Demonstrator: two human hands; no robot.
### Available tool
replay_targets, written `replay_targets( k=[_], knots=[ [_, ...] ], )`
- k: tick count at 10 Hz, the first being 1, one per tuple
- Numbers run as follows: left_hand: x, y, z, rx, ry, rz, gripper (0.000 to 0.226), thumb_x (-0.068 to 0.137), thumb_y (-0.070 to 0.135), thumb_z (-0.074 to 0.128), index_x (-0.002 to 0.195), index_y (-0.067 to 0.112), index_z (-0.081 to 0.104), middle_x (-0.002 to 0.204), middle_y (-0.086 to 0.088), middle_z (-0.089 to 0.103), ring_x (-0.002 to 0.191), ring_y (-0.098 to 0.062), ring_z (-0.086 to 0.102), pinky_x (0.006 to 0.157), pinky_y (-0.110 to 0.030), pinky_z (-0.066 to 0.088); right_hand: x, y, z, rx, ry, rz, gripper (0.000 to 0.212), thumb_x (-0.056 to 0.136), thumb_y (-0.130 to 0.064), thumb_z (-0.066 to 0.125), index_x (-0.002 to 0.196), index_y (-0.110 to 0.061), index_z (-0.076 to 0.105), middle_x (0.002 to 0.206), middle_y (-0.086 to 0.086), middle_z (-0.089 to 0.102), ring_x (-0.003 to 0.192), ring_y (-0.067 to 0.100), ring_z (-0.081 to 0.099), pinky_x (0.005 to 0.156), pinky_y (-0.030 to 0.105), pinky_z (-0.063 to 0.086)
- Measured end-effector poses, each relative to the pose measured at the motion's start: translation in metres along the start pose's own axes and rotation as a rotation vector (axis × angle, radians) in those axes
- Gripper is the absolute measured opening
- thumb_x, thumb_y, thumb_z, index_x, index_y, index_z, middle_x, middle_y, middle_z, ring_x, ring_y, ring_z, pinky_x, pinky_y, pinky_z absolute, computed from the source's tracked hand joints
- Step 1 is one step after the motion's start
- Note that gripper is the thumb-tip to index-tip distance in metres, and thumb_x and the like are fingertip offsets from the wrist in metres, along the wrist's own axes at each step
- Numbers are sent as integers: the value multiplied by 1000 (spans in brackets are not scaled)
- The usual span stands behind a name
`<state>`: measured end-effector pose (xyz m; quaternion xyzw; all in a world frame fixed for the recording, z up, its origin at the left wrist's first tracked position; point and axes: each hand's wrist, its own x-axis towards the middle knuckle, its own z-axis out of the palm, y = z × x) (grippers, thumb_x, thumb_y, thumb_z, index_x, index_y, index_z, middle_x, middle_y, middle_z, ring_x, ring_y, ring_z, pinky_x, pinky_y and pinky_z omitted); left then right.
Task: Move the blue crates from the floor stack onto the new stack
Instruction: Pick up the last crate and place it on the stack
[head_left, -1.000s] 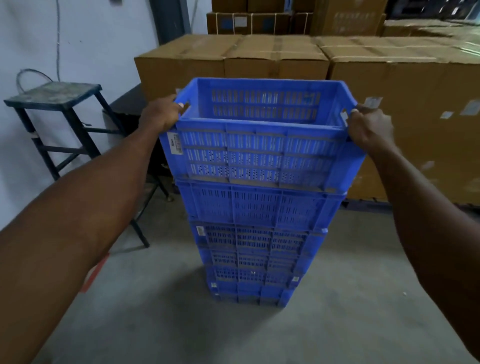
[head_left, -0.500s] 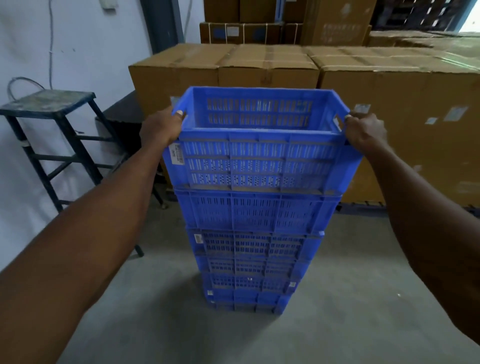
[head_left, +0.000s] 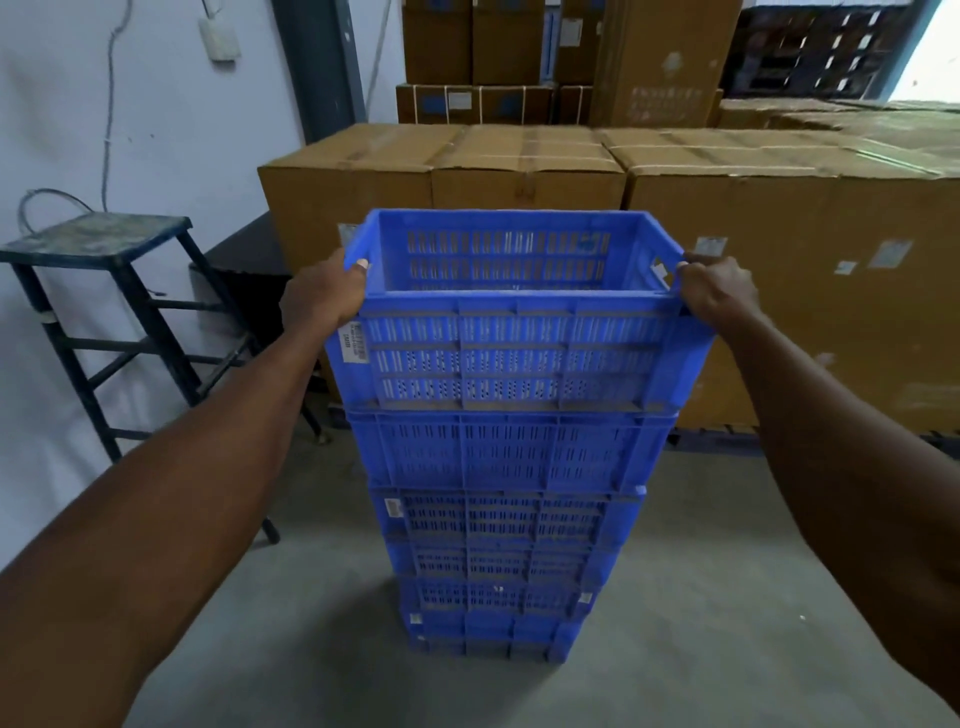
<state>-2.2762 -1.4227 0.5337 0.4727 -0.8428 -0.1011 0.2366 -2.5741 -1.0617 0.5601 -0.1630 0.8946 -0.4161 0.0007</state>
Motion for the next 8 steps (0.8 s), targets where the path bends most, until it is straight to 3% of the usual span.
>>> replay_targets(
  k=[1, 2, 4, 5, 6, 7, 8],
  knots=[
    [9, -6, -8, 3, -78, -14, 64, 100, 60, 30, 154, 26, 36, 150, -15, 49, 127, -42, 53, 91, -47, 43, -5, 0, 8, -25, 10, -19, 61, 85, -53, 37, 140, -34, 56, 136, 17, 59, 119, 42, 55, 89, 38, 43],
    [15, -4, -13, 18, -73, -24, 58, 100, 57, 29, 149, 28, 42, 139, -16, 57, 115, -41, 58, 80, -45, 42, -10, 4, 14, -10, 43, -11, 61, 86, -56, 38, 142, -36, 53, 136, 15, 59, 120, 41, 55, 95, 42, 45],
    [7, 3, -12, -25, -59, -50, 58, 97, 62, 30, 139, 27, 52, 127, -14, 64, 101, -37, 62, 74, -41, 43, -1, 2, 3, -26, -25, -4, 66, 80, -58, 41, 143, -39, 51, 135, 12, 59, 115, 37, 58, 85, 38, 43],
    [6, 6, -20, -90, -100, -35, 54, 99, 60, 33, 129, 23, 59, 118, -13, 65, 92, -33, 61, 73, -41, 46, 1, 2, 2, -41, -74, -29, 68, 83, -60, 41, 146, -36, 47, 143, 14, 53, 122, 39, 54, 95, 42, 45],
    [0, 8, -29, -88, -111, -51, 61, 100, 61, 33, 128, 16, 61, 132, -17, 55, 110, -37, 56, 89, -47, 48, 4, -2, -7, -123, -198, -43, 64, 97, -59, 37, 153, -29, 37, 156, 17, 39, 137, 41, 41, 111, 46, 37],
    [-24, 10, -36, -121, 187, 62, 54, 101, 51, 36, 127, 11, 60, 138, -14, 46, 126, -36, 44, 100, -51, 41, -10, -2, -21, -234, -239, -138, 68, 102, -62, 24, 159, -25, 22, 163, 18, 26, 148, 40, 25, 118, 47, 23],
    [-61, 28, -47, -59, 367, 303, 49, 101, 42, 44, 141, 16, 51, 149, -11, 44, 137, -34, 41, 107, -51, 39, -39, -1, -37, -353, -129, -201, 70, 98, -67, 19, 159, -33, 14, 166, 14, 17, 149, 44, 17, 117, 57, 18]
  ],
)
